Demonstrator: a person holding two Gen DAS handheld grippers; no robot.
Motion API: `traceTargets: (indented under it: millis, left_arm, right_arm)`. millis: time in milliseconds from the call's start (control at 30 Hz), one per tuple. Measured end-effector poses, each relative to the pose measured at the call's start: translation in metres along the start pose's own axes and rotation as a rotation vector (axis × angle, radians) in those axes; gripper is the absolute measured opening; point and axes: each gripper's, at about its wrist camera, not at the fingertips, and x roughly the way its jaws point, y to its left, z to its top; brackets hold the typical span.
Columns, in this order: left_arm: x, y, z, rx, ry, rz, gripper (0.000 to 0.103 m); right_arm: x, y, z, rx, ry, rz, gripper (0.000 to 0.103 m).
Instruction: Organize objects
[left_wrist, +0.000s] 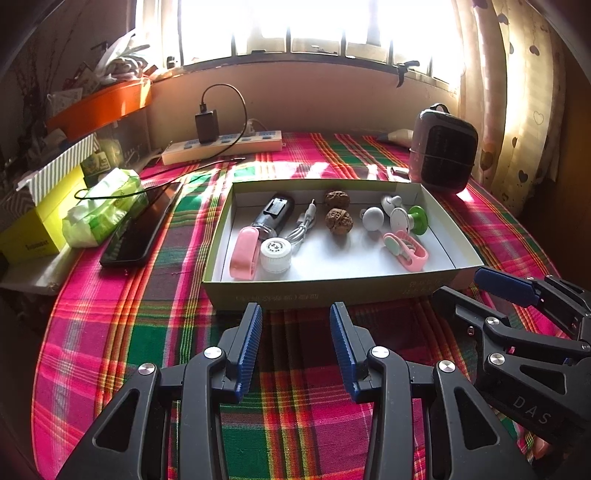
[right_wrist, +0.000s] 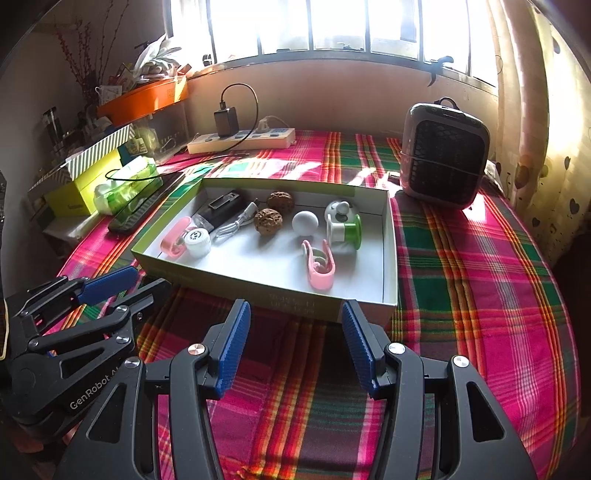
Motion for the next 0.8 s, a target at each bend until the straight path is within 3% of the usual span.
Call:
traceTargets:
  millis: [367,800]
  left_arm:
    - [0.005,-0.004,-0.03,-0.021,0.061,0.003,0.037]
    - [0.01,-0.001,-0.035,-0.048,0.098,0.029,0.038]
  right_arm:
    - [0.01,0.003,-0.026,0.015,0.077,-0.03,0.053]
    - [0.017,-0.003,-0.032,0.025,0.111,-0.092,0.059]
